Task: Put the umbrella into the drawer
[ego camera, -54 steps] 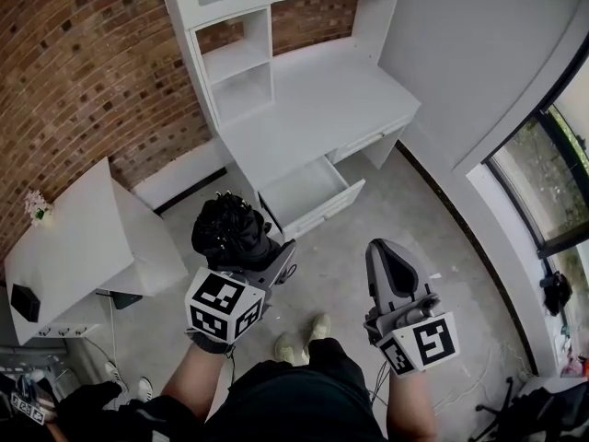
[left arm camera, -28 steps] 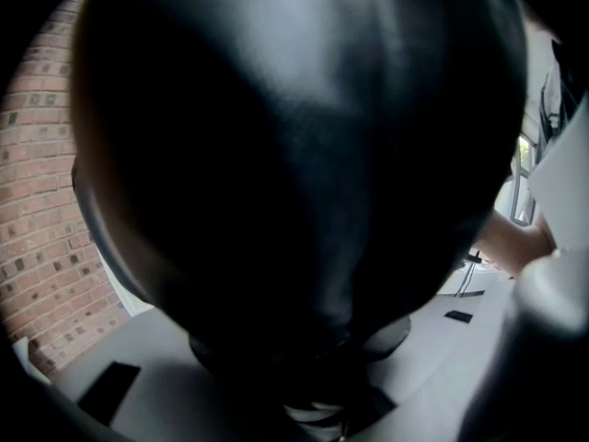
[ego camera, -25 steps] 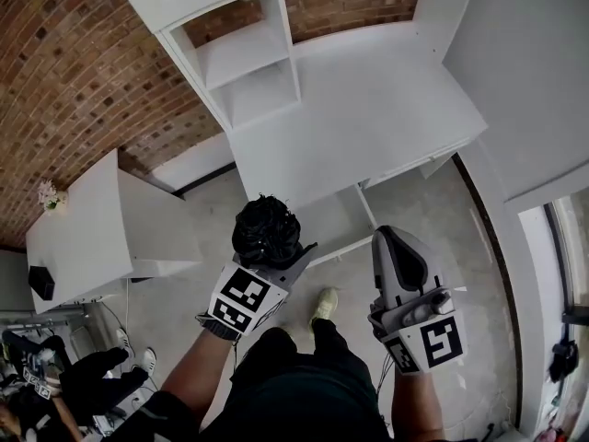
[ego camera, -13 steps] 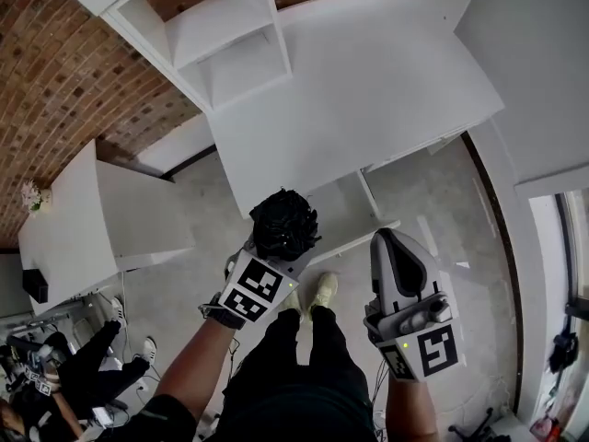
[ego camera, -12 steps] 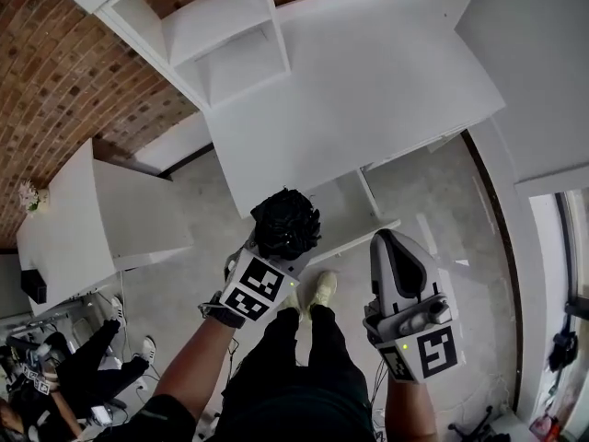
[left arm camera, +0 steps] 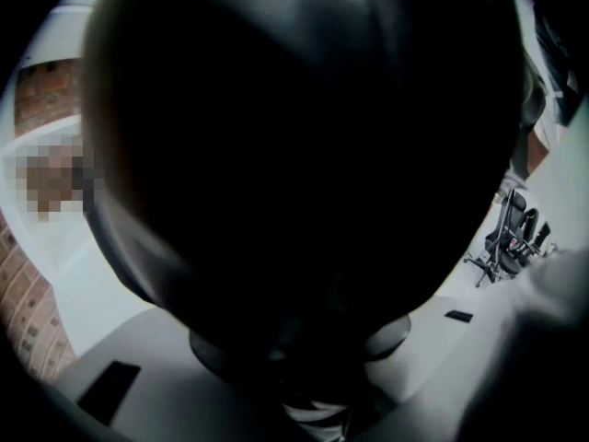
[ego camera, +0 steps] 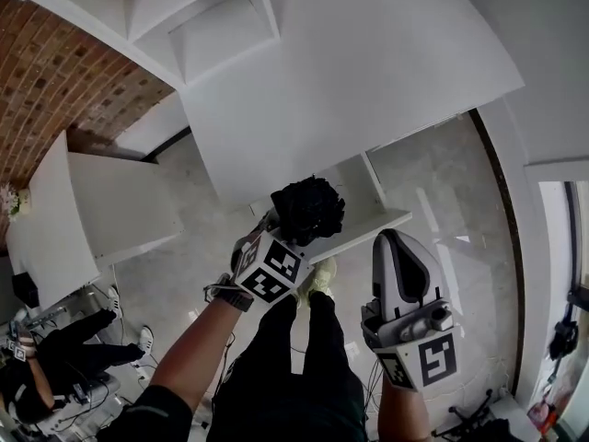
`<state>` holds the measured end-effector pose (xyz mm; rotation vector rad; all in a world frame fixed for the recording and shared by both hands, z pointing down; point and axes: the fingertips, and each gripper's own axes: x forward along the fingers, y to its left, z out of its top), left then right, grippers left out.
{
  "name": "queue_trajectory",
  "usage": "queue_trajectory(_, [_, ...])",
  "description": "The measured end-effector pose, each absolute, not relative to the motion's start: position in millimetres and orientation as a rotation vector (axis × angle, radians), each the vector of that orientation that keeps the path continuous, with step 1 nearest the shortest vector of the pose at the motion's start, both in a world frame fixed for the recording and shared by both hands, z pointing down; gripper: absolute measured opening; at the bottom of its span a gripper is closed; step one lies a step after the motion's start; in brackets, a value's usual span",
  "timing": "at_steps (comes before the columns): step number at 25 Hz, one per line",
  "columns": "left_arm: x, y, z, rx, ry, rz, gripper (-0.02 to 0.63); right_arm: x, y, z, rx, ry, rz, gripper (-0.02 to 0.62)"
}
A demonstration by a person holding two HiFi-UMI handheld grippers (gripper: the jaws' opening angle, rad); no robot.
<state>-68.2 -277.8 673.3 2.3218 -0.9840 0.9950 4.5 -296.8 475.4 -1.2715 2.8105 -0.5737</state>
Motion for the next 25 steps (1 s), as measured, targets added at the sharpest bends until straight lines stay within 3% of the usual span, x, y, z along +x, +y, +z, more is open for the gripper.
queue_trajectory(9, [-59,-270,760,2.246,-0.767,1.125,0.204,13,-310,514,-1.341,2.784,-0.575,0.005])
queue_trajectory(25, [-55,-253,843,2.114,-0.599,1.309,0.219,16,-318,538,-1.377,2.713,-0.686,0.005])
